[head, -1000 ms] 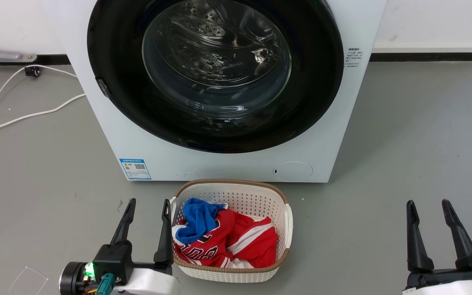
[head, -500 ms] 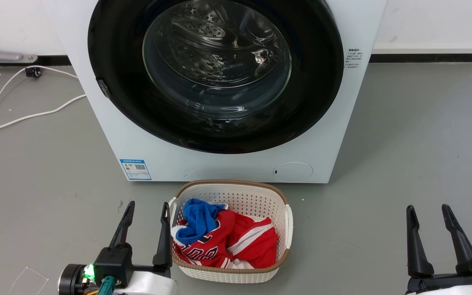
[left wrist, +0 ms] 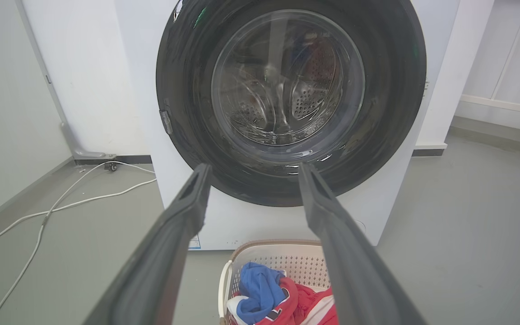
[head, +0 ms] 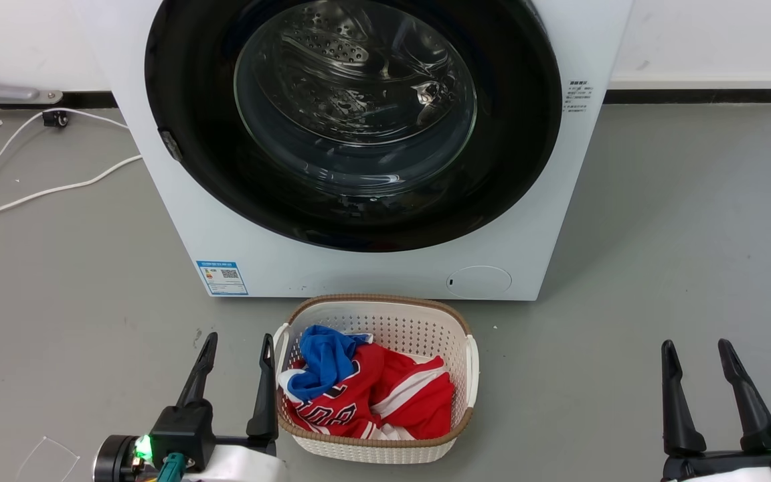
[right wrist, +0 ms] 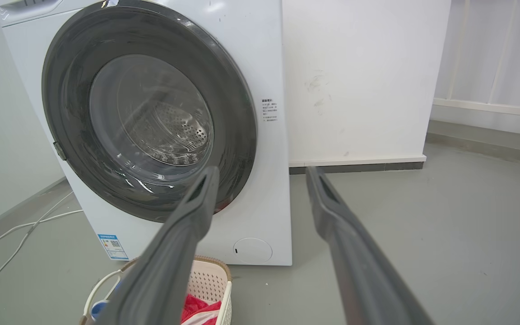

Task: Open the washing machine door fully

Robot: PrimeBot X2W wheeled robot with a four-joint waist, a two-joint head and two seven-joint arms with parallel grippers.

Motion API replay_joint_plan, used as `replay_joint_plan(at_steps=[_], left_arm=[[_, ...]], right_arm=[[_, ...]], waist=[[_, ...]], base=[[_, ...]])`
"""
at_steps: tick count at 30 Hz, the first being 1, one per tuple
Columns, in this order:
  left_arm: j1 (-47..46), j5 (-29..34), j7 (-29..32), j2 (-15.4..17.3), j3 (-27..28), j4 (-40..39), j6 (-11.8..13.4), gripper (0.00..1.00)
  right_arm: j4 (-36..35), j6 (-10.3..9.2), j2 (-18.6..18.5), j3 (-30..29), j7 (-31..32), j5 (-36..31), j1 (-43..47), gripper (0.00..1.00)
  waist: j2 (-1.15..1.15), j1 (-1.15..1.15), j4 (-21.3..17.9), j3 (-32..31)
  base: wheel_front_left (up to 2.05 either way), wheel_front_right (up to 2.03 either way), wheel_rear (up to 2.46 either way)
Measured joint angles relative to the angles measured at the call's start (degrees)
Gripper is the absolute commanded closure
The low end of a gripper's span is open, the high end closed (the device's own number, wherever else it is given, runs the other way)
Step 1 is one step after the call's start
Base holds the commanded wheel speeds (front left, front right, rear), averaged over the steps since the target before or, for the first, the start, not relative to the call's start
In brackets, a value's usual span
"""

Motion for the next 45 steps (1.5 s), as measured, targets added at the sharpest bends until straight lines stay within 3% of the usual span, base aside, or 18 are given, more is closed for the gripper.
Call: replay_joint_plan(at_steps=[6, 7, 8, 12, 15, 21, 25, 31, 34, 37, 45], left_arm=[[0.02, -0.04, 0.0, -0.01, -0.15, 0.09, 0.23, 0.0], [0.02, -0.08, 0.0, -0.01, -0.15, 0.13, 0.27, 0.0], [0.02, -0.1, 0.0, -0.01, -0.18, 0.14, 0.4, 0.0], [0.02, -0.19, 0.0, -0.01, -0.2, 0.23, 0.52, 0.0], [0.02, -0.19, 0.0, -0.02, -0.2, 0.33, 0.56, 0.0], [0.02, -0.49, 0.0, -0.02, -0.13, 0.59, 1.0, 0.0], [0.03, -0.55, 0.0, -0.03, -0.27, 0.74, 1.01, 0.0], [0.05, -0.59, 0.0, -0.04, -0.4, 0.98, 1.18, 0.0], [0.05, -0.59, 0.0, -0.04, -0.47, 1.03, 1.25, 0.0], [0.05, -0.58, 0.0, -0.04, -0.48, 1.02, 1.34, 0.0], [0.05, -0.44, 0.0, -0.04, -0.48, 1.05, 1.43, 0.0]], right_arm=[[0.33, 0.0, 0.01, 0.24, 0.0, 0.0, 0.0, 0.0], [0.37, 0.0, 0.0, 0.34, 0.0, 0.0, 0.0, 0.56], [0.41, 0.0, 0.0, 0.38, 0.0, 0.01, 0.0, 1.0], [0.25, 0.0, 0.0, 0.68, 0.0, 1.25, -0.02, 1.0], [-0.1, 0.0, 0.0, 1.18, 0.0, 8.91, -0.12, 1.0], [0.59, -0.01, -0.08, 0.69, -0.02, 38.98, -1.16, 1.0], [2.12, -0.01, 0.07, 3.56, -0.01, 59.15, -1.2, 1.0], [0.45, -0.01, -0.03, 5.28, -0.02, 78.54, -1.2, 1.0], [-0.91, -0.01, -0.01, 6.33, 0.35, 84.24, -0.94, 1.0], [-2.34, -0.01, 0.02, 5.8, 4.49, 88.33, -0.22, 1.0], [-4.35, -0.01, -0.44, 2.66, 16.12, 91.74, 1.76, 1.0]], waist=[[0.0, 0.0, -0.15, -0.08], [0.0, 0.0, -0.17, -0.09], [0.0, 0.0, -0.19, -0.09], [0.0, 0.0, -0.24, -0.03], [0.0, 0.0, -0.32, 0.0], [0.0, 0.0, -0.49, 0.02], [0.0, 0.0, -0.52, -0.04], [0.0, 0.0, -0.47, -0.14], [0.0, 0.0, -0.36, -0.18], [0.0, 0.0, -0.3, -0.18], [0.0, 0.0, -0.02, -0.3]], base=[[0.0, 0.0, 0.0], [0.0, 0.0, 0.0], [0.0, 0.0, 0.0], [0.0, 0.0, 0.0], [0.0, 0.0, 0.0], [0.0, 0.0, 0.0], [0.0, 0.0, 0.0], [0.0, 0.0, 0.0], [0.0, 0.0, 0.0], [0.0, 0.0, 0.0], [0.0, 0.0, 0.0]])
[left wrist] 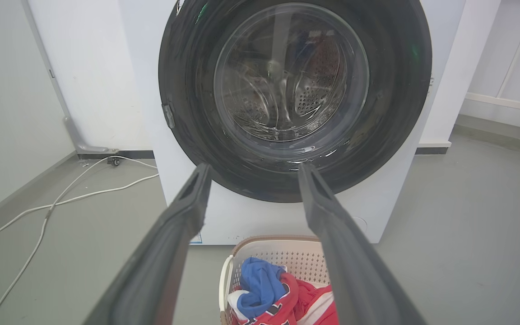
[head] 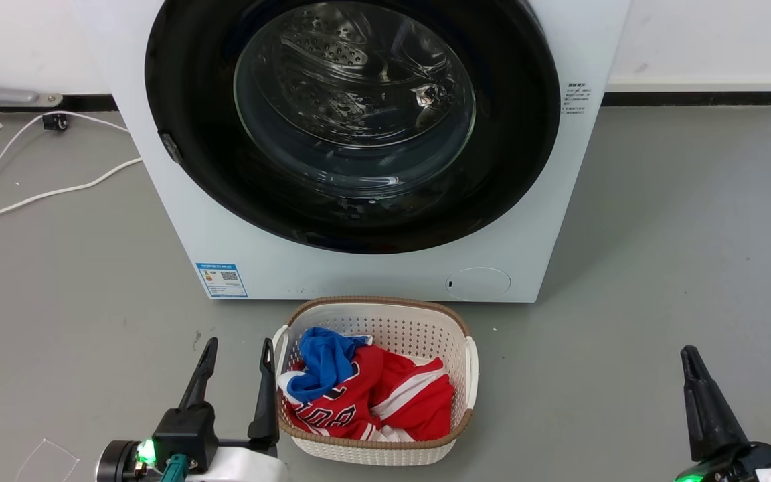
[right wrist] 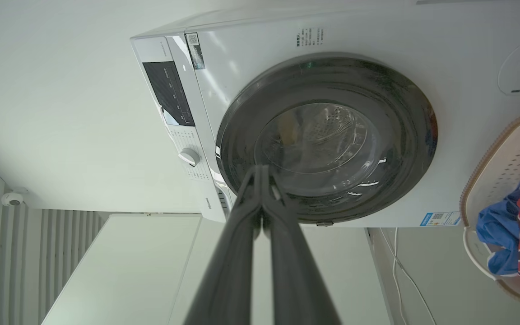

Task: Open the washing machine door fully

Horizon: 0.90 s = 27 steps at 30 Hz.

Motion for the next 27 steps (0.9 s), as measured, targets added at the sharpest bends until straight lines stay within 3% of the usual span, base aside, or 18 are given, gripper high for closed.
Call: replay_joint_plan(at_steps=[7, 17, 22, 27], left_arm=[[0.01, 0.29, 0.0, 0.0, -0.08, -0.2, 0.0, 0.0], [-0.14, 0.74, 0.0, 0.0, -0.37, -0.92, 0.01, 0.0], [-2.61, 1.12, 0.0, 0.0, -0.01, -2.27, -0.02, 0.0], [-6.98, 1.36, 0.0, 0.0, -0.14, -3.87, -0.42, 0.0]], right_arm=[[0.42, 0.0, 0.21, -1.98, 3.03, -0.45, 0.65, 1.0], [1.76, 0.0, 0.36, -3.39, 1.92, 0.01, -0.82, 1.0], [4.22, -0.01, 0.12, -8.47, 3.09, -1.92, -9.78, 1.0], [10.47, 0.0, -3.69, -13.66, 6.73, -0.99, -23.13, 1.0]], waist=[[0.0, 0.0, 0.2, 0.05], [0.0, 0.0, 0.68, 1.47], [0.0, 0.0, 0.81, 4.83], [0.0, 0.0, 1.24, 10.13]], base=[[0.0, 0.0, 0.0], [0.0, 0.0, 0.0], [0.0, 0.0, 0.0], [0.0, 0.0, 0.0]])
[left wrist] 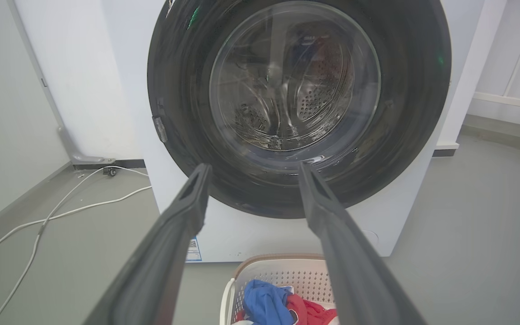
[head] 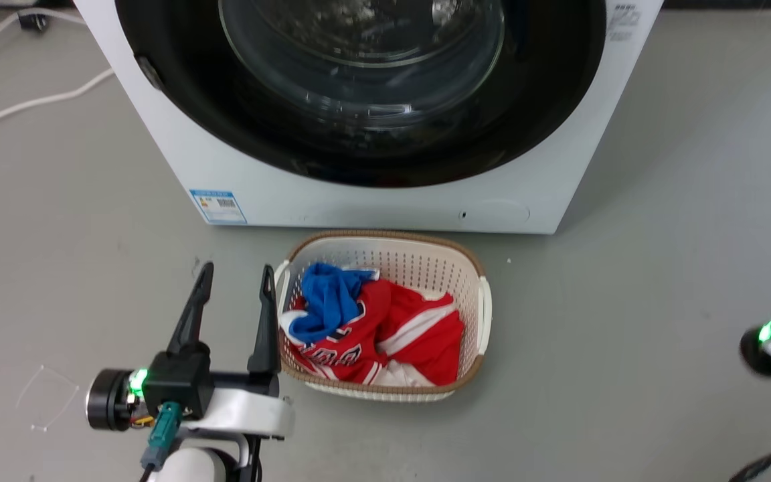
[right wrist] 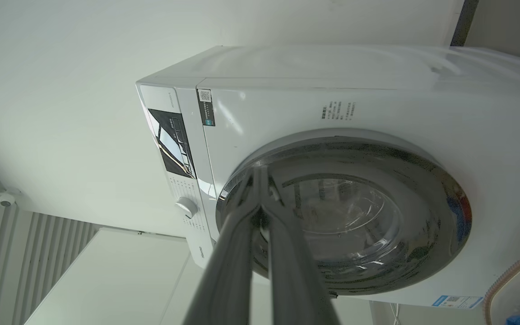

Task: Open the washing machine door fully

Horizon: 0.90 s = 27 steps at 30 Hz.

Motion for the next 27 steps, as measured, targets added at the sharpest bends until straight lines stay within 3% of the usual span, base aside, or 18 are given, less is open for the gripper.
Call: replay_joint_plan(at_steps=[14, 27], left_arm=[[-9.58, -0.34, 0.0, 0.0, 1.52, -4.9, -0.29, 0.0], [-13.07, -0.27, 0.0, 0.0, 2.02, -7.62, 0.0, 0.0]], right_arm=[[16.41, -0.01, -10.65, 0.98, 9.6, -0.29, -32.17, 1.0], [25.57, 0.0, -14.92, 10.56, 17.47, -4.44, -50.03, 1.0]], waist=[[0.0, 0.01, 1.53, 15.27], [0.0, 0.01, 3.17, 26.02]], base=[[0.0, 0.0, 0.0], [0.0, 0.0, 0.0]])
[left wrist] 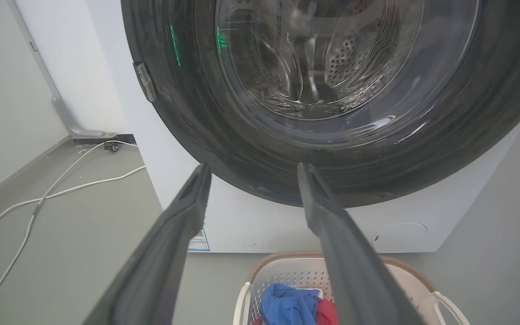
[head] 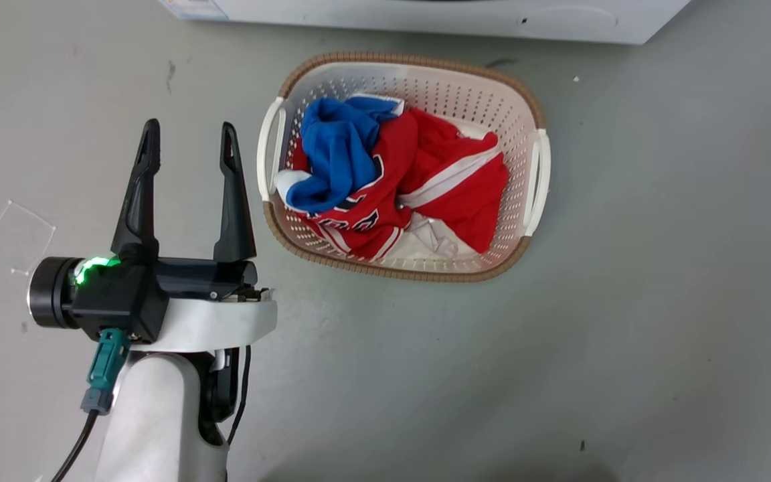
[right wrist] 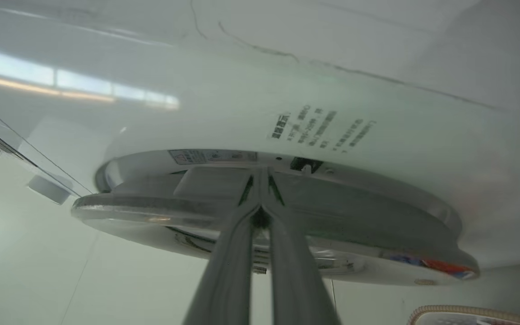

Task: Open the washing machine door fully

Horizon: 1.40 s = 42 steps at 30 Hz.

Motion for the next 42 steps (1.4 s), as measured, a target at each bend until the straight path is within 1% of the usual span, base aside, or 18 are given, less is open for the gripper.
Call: replay_joint_plan(at_steps=[10, 21, 24, 29, 38, 42], left_arm=[[-1.02, -0.74, -0.01, 0.0, -1.44, -0.14, 0.53, 0.0], [-1.04, -0.81, 0.0, 0.0, -0.99, 0.42, 0.68, 0.0], [-0.93, -0.65, -0.01, -0.01, -0.7, 0.59, 0.66, 0.0], [0.04, -0.23, -0.01, -0.01, -0.52, 1.02, 0.48, 0.0], [1.75, -0.04, 0.0, -0.01, 0.0, 1.92, 0.12, 0.0], [2.91, 0.35, -0.01, -0.01, 0.41, 2.33, 0.0, 0.0]], right_arm=[[3.34, -0.01, -0.64, 4.93, 3.12, -3.04, -7.17, 1.0], [3.66, -0.1, -0.87, 7.6, 7.54, -3.33, -7.81, 1.0], [2.99, -0.09, 0.0, 8.71, 8.78, -3.28, -6.46, 1.0], [1.14, -0.1, 0.21, 9.94, 10.48, -3.33, -3.35, 1.0], [-5.15, -0.09, 0.42, 11.54, 13.67, -1.98, 5.83, 1.0], [-8.69, -0.09, 1.24, 12.77, 14.92, -1.38, 11.0, 1.0]], waist=[[0.0, -0.01, 1.43, 2.88], [0.0, -0.01, 1.7, 2.17], [0.0, -0.01, 1.29, 1.29], [0.0, -0.01, 0.46, -0.43], [0.0, -0.01, -0.48, -4.12], [0.0, -0.01, -0.66, -6.17]], base=[[0.0, 0.0, 0.0], [0.0, 0.0, 0.0], [0.0, 0.0, 0.0], [0.0, 0.0, 0.0], [0.0, 0.0, 0.0], [0.0, 0.0, 0.0]])
